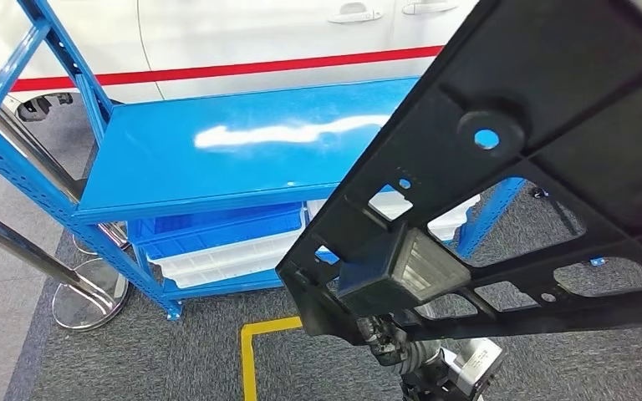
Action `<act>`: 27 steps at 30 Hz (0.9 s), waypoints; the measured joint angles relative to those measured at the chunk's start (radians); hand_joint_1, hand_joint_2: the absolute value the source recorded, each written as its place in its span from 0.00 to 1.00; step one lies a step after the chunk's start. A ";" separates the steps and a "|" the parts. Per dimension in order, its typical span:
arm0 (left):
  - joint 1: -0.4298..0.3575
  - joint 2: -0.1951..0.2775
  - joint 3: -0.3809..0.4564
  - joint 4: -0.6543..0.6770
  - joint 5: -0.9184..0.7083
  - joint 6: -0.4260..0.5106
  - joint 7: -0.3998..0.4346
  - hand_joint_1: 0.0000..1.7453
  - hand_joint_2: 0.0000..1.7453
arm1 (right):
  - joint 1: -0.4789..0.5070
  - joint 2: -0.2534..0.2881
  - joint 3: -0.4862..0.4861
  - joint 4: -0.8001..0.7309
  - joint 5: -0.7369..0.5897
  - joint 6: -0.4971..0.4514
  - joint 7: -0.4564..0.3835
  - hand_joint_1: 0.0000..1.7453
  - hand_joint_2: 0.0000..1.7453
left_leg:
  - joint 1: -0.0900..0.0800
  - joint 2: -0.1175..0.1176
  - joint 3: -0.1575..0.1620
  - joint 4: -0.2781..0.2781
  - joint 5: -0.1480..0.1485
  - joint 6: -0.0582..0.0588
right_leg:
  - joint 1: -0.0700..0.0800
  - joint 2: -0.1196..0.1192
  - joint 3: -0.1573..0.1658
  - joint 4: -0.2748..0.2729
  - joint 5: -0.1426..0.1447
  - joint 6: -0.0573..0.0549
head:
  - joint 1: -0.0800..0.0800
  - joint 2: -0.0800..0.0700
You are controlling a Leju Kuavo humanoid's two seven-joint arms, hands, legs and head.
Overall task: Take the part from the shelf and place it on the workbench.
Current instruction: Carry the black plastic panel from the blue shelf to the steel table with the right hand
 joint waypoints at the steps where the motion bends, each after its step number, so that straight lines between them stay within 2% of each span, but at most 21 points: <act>1: 0.000 -0.001 0.000 0.000 0.000 0.000 0.000 0.00 0.00 | 0.003 0.002 -0.002 0.000 -0.001 0.001 0.000 1.00 1.00 | 0.001 0.000 -0.013 0.062 -0.049 -0.004 | 0.001 0.000 -0.016 0.001 0.012 -0.003 | 0.000 0.000; 2: 0.000 -0.001 0.000 0.000 0.000 0.000 0.000 0.00 0.00 | 0.006 0.003 -0.005 0.000 -0.003 0.003 0.000 1.00 1.00 | 0.002 0.000 -0.021 0.120 -0.079 -0.007 | 0.003 0.000 -0.031 0.002 0.023 -0.004 | 0.000 0.000; 3: 0.000 -0.001 0.000 -0.001 0.000 0.000 0.000 0.00 0.00 | 0.009 0.003 -0.009 0.000 -0.007 0.005 0.001 1.00 1.00 | 0.002 0.000 -0.017 0.159 -0.082 -0.008 | 0.005 0.001 -0.048 0.004 0.034 -0.003 | 0.000 0.000; 4: -0.001 -0.002 0.000 -0.002 0.001 0.000 0.000 0.00 0.00 | 0.014 0.004 -0.014 0.000 -0.015 0.008 0.001 1.00 1.00 | 0.002 -0.001 0.000 0.170 -0.062 -0.007 | 0.006 0.004 -0.064 0.008 0.045 -0.001 | 0.000 0.000; 6: -0.001 -0.002 0.001 -0.006 0.002 0.000 0.000 0.00 0.00 | 0.022 0.007 -0.027 0.001 -0.036 0.017 -0.002 1.00 1.00 | 0.000 -0.015 0.084 0.088 -0.005 0.004 | 0.008 0.014 -0.096 0.018 0.065 0.004 | 0.000 0.000; 8: 0.000 -0.001 0.001 -0.010 0.003 0.000 0.000 0.00 0.00 | 0.029 0.011 -0.039 0.000 -0.054 0.024 -0.010 1.00 1.00 | -0.002 -0.046 0.190 -0.060 -0.010 0.019 | 0.010 0.027 -0.119 0.025 0.084 0.012 | 0.000 0.000; 9: 0.000 -0.001 0.002 -0.011 0.003 0.000 0.000 0.00 0.00 | 0.032 0.013 -0.044 0.000 -0.060 0.026 -0.015 1.00 1.00 | -0.004 -0.058 0.223 -0.114 -0.024 0.025 | 0.009 0.033 -0.124 0.025 0.095 0.017 | 0.000 0.000; 10: 0.001 -0.001 0.003 -0.012 0.004 0.000 0.000 0.00 0.00 | 0.035 0.014 -0.050 0.000 -0.064 0.027 -0.019 1.00 1.00 | -0.006 -0.059 0.236 -0.142 -0.034 0.029 | 0.009 0.040 -0.127 0.022 0.107 0.023 | 0.000 0.000; 12: 0.000 -0.004 0.005 -0.013 0.005 0.000 0.000 0.00 0.00 | 0.047 0.018 -0.064 0.000 -0.070 0.031 -0.027 1.00 1.00 | -0.006 -0.041 0.229 -0.155 -0.019 0.036 | 0.007 0.054 -0.132 0.012 0.127 0.036 | 0.000 0.000; 13: 0.000 -0.006 0.006 -0.014 0.006 0.000 -0.001 0.00 0.00 | 0.055 0.020 -0.075 -0.001 -0.075 0.036 -0.033 1.00 1.00 | -0.004 -0.029 0.220 -0.161 -0.007 0.043 | 0.006 0.052 -0.140 0.019 0.113 0.041 | 0.000 0.000; 15: 0.002 -0.010 0.008 -0.015 0.011 0.000 -0.004 0.00 0.00 | 0.069 0.023 -0.103 -0.003 -0.089 0.056 -0.046 1.00 1.00 | 0.002 -0.006 0.198 -0.171 0.017 0.054 | 0.003 0.033 -0.165 0.082 0.032 0.050 | 0.000 0.000; 16: 0.004 -0.010 0.010 -0.016 0.014 0.000 -0.006 0.00 0.00 | 0.076 0.027 -0.119 -0.005 -0.097 0.069 -0.053 1.00 1.00 | 0.002 0.005 0.186 -0.171 0.026 0.058 | -0.001 0.023 -0.180 0.141 -0.020 0.057 | 0.000 0.000; 17: 0.005 -0.010 0.013 -0.016 0.016 0.001 -0.006 0.00 0.00 | 0.083 0.032 -0.136 -0.005 -0.105 0.083 -0.058 1.00 1.00 | 0.002 0.016 0.175 -0.170 0.035 0.057 | -0.004 0.017 -0.192 0.203 -0.051 0.064 | 0.000 0.000; 18: 0.006 -0.010 0.016 -0.016 0.018 0.001 -0.006 0.00 0.00 | 0.091 0.037 -0.154 -0.005 -0.111 0.097 -0.062 1.00 1.00 | 0.002 0.028 0.164 -0.168 0.043 0.056 | -0.009 0.013 -0.197 0.255 -0.057 0.071 | 0.000 0.000; 19: 0.006 -0.011 0.019 -0.016 0.019 0.001 -0.006 0.00 0.00 | 0.102 0.044 -0.172 -0.005 -0.116 0.110 -0.066 1.00 1.00 | 0.002 0.041 0.151 -0.163 0.049 0.053 | -0.013 0.010 -0.190 0.285 -0.040 0.077 | 0.000 0.000; 20: 0.006 -0.012 0.021 -0.016 0.020 0.002 -0.006 0.00 0.00 | 0.114 0.051 -0.190 -0.005 -0.119 0.124 -0.072 1.00 1.00 | 0.003 0.052 0.139 -0.157 0.053 0.051 | -0.018 0.004 -0.165 0.278 -0.010 0.082 | 0.000 0.000; 21: 0.006 -0.014 0.024 -0.016 0.021 0.002 -0.006 0.00 0.00 | 0.129 0.060 -0.205 -0.005 -0.119 0.138 -0.080 1.00 1.00 | 0.004 0.062 0.129 -0.148 0.056 0.047 | -0.022 -0.008 -0.122 0.237 0.014 0.086 | 0.000 0.000; 22: 0.007 -0.015 0.026 -0.017 0.023 0.002 -0.006 0.00 0.00 | 0.144 0.070 -0.220 -0.007 -0.118 0.154 -0.088 1.00 1.00 | 0.003 0.070 0.119 -0.137 0.056 0.042 | -0.022 -0.029 -0.067 0.171 0.017 0.087 | 0.001 0.000; 24: 0.008 -0.018 0.030 -0.019 0.027 0.004 -0.005 0.00 0.00 | 0.167 0.095 -0.252 -0.013 -0.116 0.187 -0.104 1.00 1.00 | 0.000 0.086 0.109 -0.118 0.055 0.028 | -0.016 -0.061 0.015 0.052 -0.016 0.074 | 0.000 0.000; 25: 0.008 -0.020 0.033 -0.021 0.029 0.005 -0.004 0.00 0.00 | 0.176 0.107 -0.270 -0.017 -0.117 0.200 -0.109 1.00 1.00 | -0.002 0.094 0.106 -0.112 0.056 0.021 | -0.011 -0.064 0.029 0.023 -0.035 0.063 | -0.001 0.000; 27: 0.007 -0.023 0.039 -0.023 0.032 0.006 -0.001 0.00 0.00 | 0.196 0.130 -0.313 -0.024 -0.124 0.221 -0.115 1.00 1.00 | 0.000 0.106 0.106 -0.105 0.056 0.007 | -0.010 -0.046 0.024 0.012 -0.038 0.039 | -0.001 0.000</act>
